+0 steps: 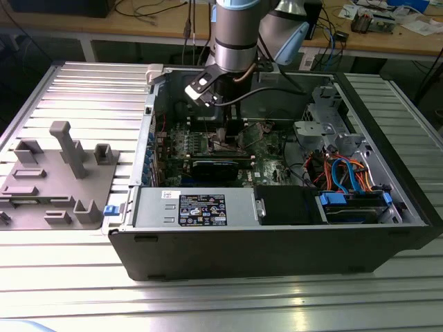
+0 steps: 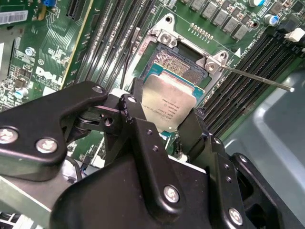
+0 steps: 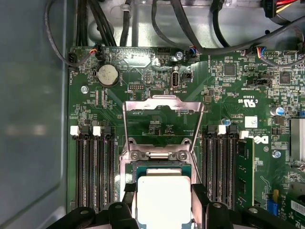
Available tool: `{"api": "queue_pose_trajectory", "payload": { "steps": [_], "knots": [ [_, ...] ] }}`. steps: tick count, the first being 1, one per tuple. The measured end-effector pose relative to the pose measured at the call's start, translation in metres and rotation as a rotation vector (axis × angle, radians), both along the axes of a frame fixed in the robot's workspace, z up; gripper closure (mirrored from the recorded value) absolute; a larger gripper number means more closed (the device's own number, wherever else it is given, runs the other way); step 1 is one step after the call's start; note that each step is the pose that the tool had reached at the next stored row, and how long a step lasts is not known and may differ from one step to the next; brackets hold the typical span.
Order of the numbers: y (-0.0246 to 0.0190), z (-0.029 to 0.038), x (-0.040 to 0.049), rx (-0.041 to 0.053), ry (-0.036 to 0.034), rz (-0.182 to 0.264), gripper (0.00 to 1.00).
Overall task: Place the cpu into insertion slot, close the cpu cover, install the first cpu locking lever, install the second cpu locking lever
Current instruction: 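Place the cpu into insertion slot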
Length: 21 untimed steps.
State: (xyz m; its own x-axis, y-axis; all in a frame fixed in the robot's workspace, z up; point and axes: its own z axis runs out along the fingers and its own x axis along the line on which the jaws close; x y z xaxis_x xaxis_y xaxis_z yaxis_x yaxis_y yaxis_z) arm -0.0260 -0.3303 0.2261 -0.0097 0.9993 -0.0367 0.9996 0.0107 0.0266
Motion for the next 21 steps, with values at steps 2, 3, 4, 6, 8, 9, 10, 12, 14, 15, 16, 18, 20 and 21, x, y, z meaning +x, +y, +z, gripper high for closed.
{"api": "queue_pose_trajectory", "payload": {
  "steps": [2, 3, 4, 6, 8, 9, 10, 12, 14, 15, 16, 18, 20, 21],
  "knots": [
    [0.0, -0.0014, -0.0007, 0.0, -0.0002, 0.0, 0.46],
    [0.0, -0.0024, -0.0013, 0.0003, -0.0003, 0.0, 0.46],
    [0.0, -0.0031, -0.0016, 0.0004, -0.0002, 0.0, 0.46],
    [0.0, -0.0047, -0.0019, 0.0007, -0.0002, 0.0, 0.46],
    [0.0, -0.0059, -0.0022, 0.0008, -0.0002, 0.0, 0.46],
    [0.0002, -0.0065, -0.0025, 0.0008, -0.0002, 0.0, 0.46],
    [0.0003, -0.0069, -0.0027, 0.0008, -0.0002, 0.0, 0.46],
    [0.0004, -0.008, -0.0028, 0.0008, -0.0002, 0.0, 0.46],
    [0.0005, -0.0091, -0.0028, 0.0008, -0.0003, -0.005, 0.46],
    [0.0005, -0.0096, -0.0028, 0.0009, -0.0003, -0.009, 0.46],
    [0.0005, -0.0103, -0.0029, 0.0009, -0.0003, -0.014, 0.46],
    [0.0006, -0.012, -0.0029, 0.0009, -0.0003, -0.019, 0.46],
    [0.0006, -0.0142, -0.0029, 0.0008, -0.0002, -0.02, 0.46],
    [0.0006, -0.016, -0.0029, 0.0008, -0.0002, -0.02, 0.46]
  ]
}}
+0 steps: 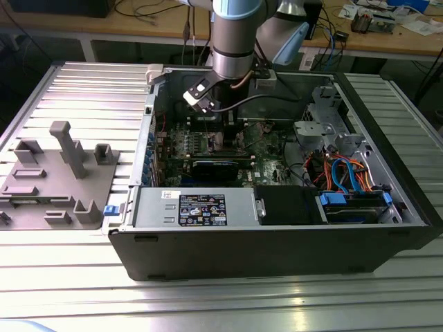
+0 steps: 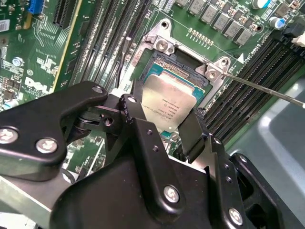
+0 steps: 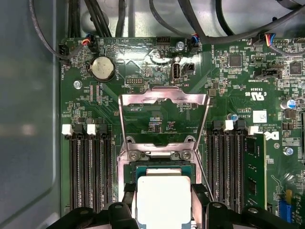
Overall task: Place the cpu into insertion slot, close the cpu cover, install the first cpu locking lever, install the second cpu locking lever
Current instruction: 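Place the cpu into insertion slot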
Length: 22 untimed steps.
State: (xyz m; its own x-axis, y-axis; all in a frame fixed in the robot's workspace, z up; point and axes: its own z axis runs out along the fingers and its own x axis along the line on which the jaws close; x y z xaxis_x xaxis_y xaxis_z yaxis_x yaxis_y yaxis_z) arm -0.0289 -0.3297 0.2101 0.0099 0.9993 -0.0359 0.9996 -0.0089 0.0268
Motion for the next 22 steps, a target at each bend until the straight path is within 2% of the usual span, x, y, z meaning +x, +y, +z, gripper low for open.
{"api": "queue_pose_trajectory", "payload": {
  "steps": [4, 12, 22],
  "knots": [
    [0.0, -0.0047, -0.0014, 0.0, 0.0001, 0.007, 0.46],
    [0.0001, -0.0092, -0.0017, 0.0001, 0.0, 0.019, 0.46],
    [0.0, -0.0115, -0.0018, 0.0003, 0.0, 0.019, 0.46]
  ]
}}
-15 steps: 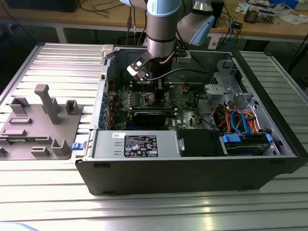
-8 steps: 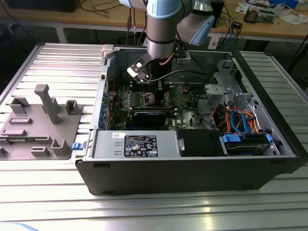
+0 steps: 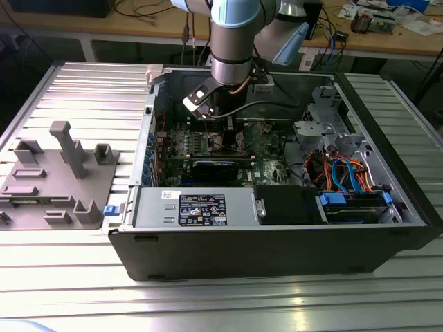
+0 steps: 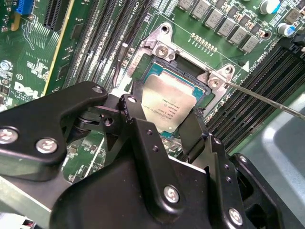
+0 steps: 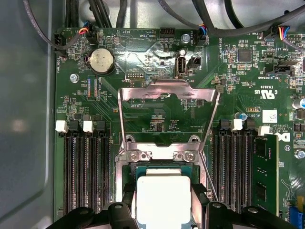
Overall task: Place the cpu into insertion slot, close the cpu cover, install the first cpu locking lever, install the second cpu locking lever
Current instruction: 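Place the cpu into insertion slot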
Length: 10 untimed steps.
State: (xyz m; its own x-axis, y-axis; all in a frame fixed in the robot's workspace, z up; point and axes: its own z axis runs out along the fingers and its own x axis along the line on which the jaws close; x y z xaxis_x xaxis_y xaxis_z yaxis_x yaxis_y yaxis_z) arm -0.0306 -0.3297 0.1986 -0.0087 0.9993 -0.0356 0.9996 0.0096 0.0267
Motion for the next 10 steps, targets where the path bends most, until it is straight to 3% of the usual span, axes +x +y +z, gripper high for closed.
{"api": "queue_pose_trajectory", "payload": {
  "steps": [10],
  "knots": [
    [0.0, 0.0006, -0.0008, 0.0, 0.0, -0.004, 0.46]
  ]
}}
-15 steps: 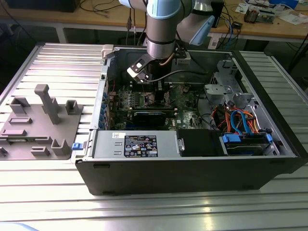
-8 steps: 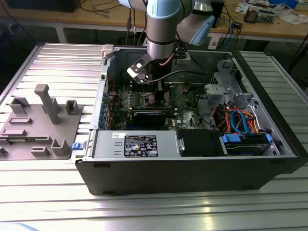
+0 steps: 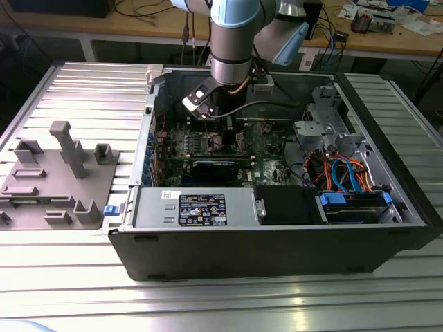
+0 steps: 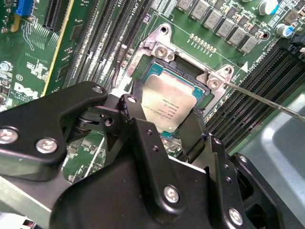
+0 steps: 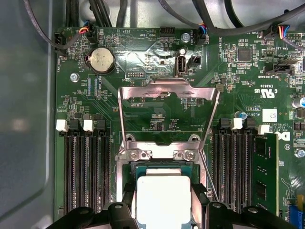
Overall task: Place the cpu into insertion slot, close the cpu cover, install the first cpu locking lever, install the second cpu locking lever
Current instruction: 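Place the cpu into insertion slot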
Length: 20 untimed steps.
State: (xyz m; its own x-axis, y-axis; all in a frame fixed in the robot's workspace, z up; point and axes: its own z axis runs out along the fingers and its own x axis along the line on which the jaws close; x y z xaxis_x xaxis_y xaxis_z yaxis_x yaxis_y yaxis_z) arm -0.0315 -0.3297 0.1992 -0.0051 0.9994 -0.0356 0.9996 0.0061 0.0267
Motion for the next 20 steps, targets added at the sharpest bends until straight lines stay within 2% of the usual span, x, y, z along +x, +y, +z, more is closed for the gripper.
{"api": "queue_pose_trajectory", "payload": {
  "steps": [14, 15, 16, 20],
  "knots": [
    [0.0002, -0.0021, 0.0, 0.0004, -0.0002, -0.005, 0.46],
    [0.0003, -0.0024, 0.0001, 0.0015, -0.0007, -0.005, 0.44],
    [0.0002, -0.0022, 0.0001, 0.0007, -0.0004, -0.005, 0.38],
    [0.0001, -0.0013, 0.0, 0.0001, 0.0, -0.005, 0.38]
  ]
}}
